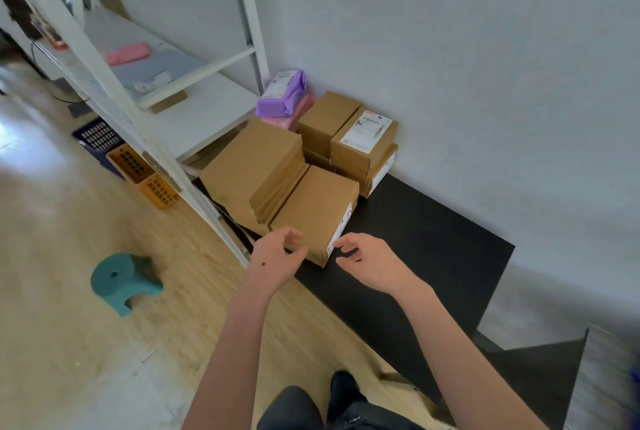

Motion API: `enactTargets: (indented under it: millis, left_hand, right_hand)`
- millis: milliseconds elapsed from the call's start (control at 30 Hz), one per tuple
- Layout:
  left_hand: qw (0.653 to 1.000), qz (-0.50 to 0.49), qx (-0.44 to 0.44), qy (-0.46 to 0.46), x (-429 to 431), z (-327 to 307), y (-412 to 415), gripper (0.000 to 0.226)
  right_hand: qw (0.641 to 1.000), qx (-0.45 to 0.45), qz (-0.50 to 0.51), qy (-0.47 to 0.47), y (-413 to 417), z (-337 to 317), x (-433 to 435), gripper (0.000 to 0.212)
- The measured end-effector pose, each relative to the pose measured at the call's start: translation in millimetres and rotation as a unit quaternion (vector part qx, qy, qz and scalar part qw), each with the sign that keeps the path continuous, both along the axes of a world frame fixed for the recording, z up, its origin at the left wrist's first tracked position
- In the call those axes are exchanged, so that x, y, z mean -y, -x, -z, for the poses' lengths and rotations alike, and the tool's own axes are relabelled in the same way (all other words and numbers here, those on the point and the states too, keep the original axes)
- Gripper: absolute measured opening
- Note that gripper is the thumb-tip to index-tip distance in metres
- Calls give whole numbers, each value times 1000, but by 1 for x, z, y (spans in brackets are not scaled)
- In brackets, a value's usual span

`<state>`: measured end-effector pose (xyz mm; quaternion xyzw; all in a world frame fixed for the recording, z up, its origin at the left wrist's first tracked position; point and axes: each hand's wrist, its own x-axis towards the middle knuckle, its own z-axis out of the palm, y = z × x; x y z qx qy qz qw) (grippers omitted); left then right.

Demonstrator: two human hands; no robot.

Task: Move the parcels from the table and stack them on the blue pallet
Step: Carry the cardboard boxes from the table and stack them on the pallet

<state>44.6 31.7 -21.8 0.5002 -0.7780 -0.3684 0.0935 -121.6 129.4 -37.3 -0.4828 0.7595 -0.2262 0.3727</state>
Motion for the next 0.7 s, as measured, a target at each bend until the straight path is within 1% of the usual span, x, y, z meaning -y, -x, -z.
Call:
enactTargets:
  millis: [167, 300, 400, 533, 633, 700]
  left_hand:
    - [998, 13, 32, -43, 37, 27, 1, 29]
    - [997, 33, 52, -47, 57, 46, 0, 43]
    - [994, 61, 54, -75, 67, 57, -2, 49]
    - [993, 91, 62, -40, 80, 67, -5, 45]
    - [991, 112, 63, -28, 86, 71, -7, 42]
    - [989, 131, 72, -3, 90, 73, -7, 42]
  right_hand:
    - [999, 17, 17, -36, 2, 14, 23, 36]
    - [995, 53, 55, -59, -3, 26, 39, 45]
    - [991, 50, 102, -65, -10, 35, 49, 56]
    - [983, 53, 151, -85, -19, 48, 62, 69]
    - [978, 52, 178, -94, -25, 57, 66, 72]
    - [973, 58, 204, -95, -28, 63, 67, 73]
